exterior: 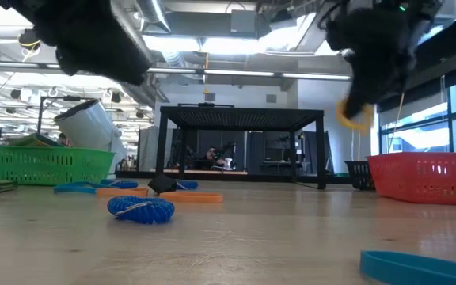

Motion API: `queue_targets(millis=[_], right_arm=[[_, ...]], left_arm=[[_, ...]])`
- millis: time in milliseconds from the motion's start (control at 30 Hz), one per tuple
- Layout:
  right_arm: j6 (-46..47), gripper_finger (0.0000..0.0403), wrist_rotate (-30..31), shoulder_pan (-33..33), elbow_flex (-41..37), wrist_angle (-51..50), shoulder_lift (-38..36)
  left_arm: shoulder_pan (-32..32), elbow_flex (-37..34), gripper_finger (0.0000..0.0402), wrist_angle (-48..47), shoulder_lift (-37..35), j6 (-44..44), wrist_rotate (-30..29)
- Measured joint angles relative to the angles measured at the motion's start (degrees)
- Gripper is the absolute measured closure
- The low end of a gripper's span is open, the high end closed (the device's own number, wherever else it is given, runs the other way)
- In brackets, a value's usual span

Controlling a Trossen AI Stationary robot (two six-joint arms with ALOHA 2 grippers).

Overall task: Pick & Place Office Desk Supplies
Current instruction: Put the yellow spring keychain into the orange bin

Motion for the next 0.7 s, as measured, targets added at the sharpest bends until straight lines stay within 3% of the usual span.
queue_targets(millis=[300, 700], right_arm=[[14.1, 0.037, 0.9, 1.7, 0.0, -14.8, 0.1], [22.3, 0.0369, -5.8, 2.5, -4.8, -14.0, 0.4]], left_arm=[[-0.8, 0.0, 0.0245, -2.7, 0.0, -4.2, 0.2], [-3.1, 0.0, 0.0245, -2.7, 0.0, -3.8, 0.2]])
